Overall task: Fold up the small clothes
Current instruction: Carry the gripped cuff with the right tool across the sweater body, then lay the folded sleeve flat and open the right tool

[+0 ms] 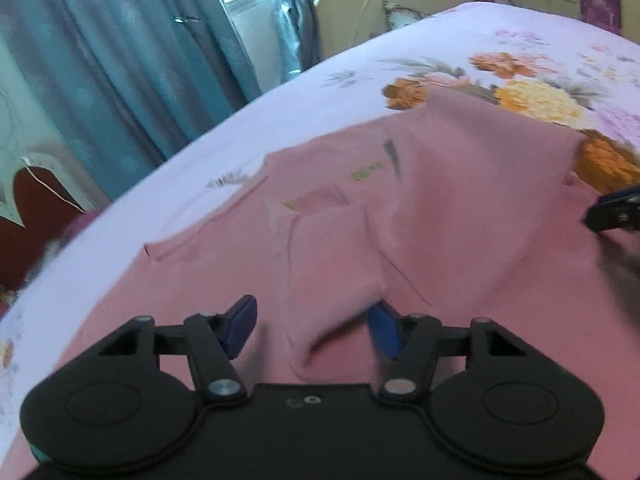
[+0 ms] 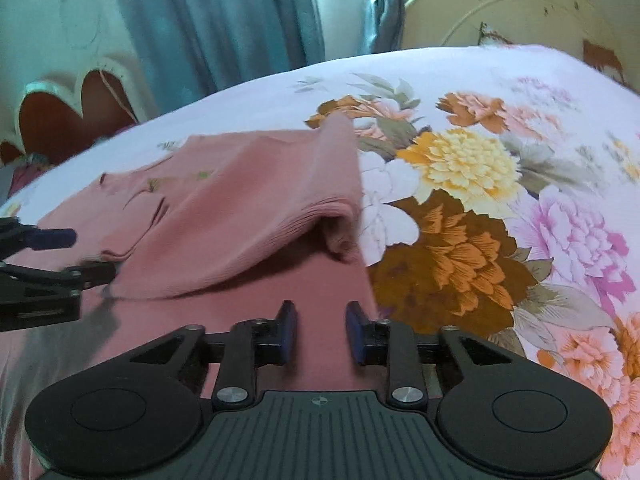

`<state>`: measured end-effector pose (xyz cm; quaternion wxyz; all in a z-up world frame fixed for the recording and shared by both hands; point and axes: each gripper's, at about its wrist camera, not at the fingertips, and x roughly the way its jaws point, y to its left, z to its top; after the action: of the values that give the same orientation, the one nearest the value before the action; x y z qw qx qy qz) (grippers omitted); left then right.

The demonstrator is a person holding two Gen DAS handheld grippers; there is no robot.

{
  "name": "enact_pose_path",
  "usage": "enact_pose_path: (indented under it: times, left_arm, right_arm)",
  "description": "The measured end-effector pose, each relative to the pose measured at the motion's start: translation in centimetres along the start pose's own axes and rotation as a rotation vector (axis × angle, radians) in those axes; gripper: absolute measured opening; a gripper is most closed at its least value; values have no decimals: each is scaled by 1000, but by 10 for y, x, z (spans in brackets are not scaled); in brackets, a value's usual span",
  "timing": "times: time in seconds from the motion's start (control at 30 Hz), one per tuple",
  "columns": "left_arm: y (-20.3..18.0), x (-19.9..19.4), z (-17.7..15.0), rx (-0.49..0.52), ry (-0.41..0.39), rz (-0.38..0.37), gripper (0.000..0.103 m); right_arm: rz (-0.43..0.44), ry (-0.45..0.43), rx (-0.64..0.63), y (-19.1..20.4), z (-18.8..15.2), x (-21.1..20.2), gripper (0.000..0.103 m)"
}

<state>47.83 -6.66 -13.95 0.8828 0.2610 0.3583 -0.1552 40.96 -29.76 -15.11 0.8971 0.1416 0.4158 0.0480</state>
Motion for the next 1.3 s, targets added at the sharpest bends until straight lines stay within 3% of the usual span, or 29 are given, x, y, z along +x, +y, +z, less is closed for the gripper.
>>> enact_pose_path:
  times: [0.03, 0.07, 0.1, 0.23, 0.3, 0.4, 0.43, 0.47, 0.5, 0.53, 0.57, 0.6, 0.63, 0.7, 0.73, 0.77, 0.8, 0.83, 0.87, 0.9, 0.97, 1.03, 1.1, 1.17, 1.2, 1.23, 1.27, 1.3]
  left_arm:
    - [5, 2, -1, -25, -9, -8, 44]
    - [12, 5, -2, -67, -11, -23, 18]
    - [23, 7, -6, -130, -9, -52, 8]
    - [87, -19, -41, -506, -179, -124, 7]
    - [112, -31, -71, -663, -224, -143, 7]
    - [117, -32, -106, -688, -150, -110, 7]
    - [117, -31, -114, -692, -126, -110, 11]
    - [119, -30, -122, -714, -111, -115, 26]
    - [120, -30, -128, -738, -98, -117, 33]
    - [122, -32, -131, -754, -99, -110, 45]
    - [124, -33, -133, -762, -108, -107, 68]
    - [125, -34, -132, -768, -117, -104, 78]
    - [128, -34, -132, -773, -130, -110, 81]
    - [137, -25, -129, -798, -124, -176, 69]
    - [138, -16, -128, -817, -102, -216, 53]
    - [141, -7, -126, -837, -74, -254, 43]
    - [142, 1, -124, -848, -61, -278, 43]
    - [142, 5, -121, -846, -70, -285, 32]
    - [143, 9, -119, -840, -70, -292, 9]
    - [145, 7, -120, -851, -90, -284, 9]
    - [144, -12, -120, -848, -202, -191, 7]
    - [141, -19, -122, -826, -226, -144, 7]
    - [134, -5, -124, -794, -145, -176, 8]
    - [131, 4, -130, -795, -88, -197, 30]
    - [133, 1, -133, -803, -102, -199, 39]
    - [136, -3, -138, -814, -122, -198, 62]
    - [139, -5, -139, -827, -142, -190, 68]
    - [144, -4, -140, -837, -147, -192, 64]
  right_arm:
    - [-2, -1, 11, -3, 2, 2, 13]
    - [-4, -2, 24, -6, 4, 5, 13]
    - [0, -5, 39, -8, 7, 7, 13]
    - [0, 2, 37, -9, 10, 13, 13]
    - [-2, 2, 36, -9, 10, 13, 13]
    - [-7, -1, 42, -8, 11, 15, 13]
    - [-7, -1, 42, -8, 11, 16, 13]
    - [-9, 0, 41, -7, 12, 16, 13]
    - [-10, 1, 37, -7, 12, 17, 13]
    - [-12, 3, 34, -6, 13, 17, 13]
    - [-13, 4, 35, -6, 14, 16, 13]
    - [-14, 4, 37, -6, 14, 16, 13]
    - [-16, 5, 37, -6, 14, 17, 13]
    - [-23, 5, 29, -5, 15, 17, 13]
    - [-28, 5, 23, -4, 15, 18, 13]
    - [-32, 4, 21, -3, 16, 18, 13]
    - [-35, 4, 20, -2, 16, 18, 13]
    - [-40, 4, 16, -1, 16, 19, 13]
    - [-44, 4, 14, 0, 15, 19, 13]
    - [-49, 4, 14, 0, 15, 20, 13]
    - [-69, 7, 8, 3, 15, 19, 13]
    - [-83, 9, -5, 5, 13, 18, 13]
    - [-88, 11, -22, 6, 11, 17, 13]
    - [-77, 17, -29, 6, 11, 13, 13]
    - [-69, 2, -18, 5, 12, 6, 13]
    - [-54, -33, -11, 3, 12, -3, 13]
    - [-42, -65, -15, 3, 13, -11, 13]
    - [-35, -90, -26, 4, 16, -15, 13]
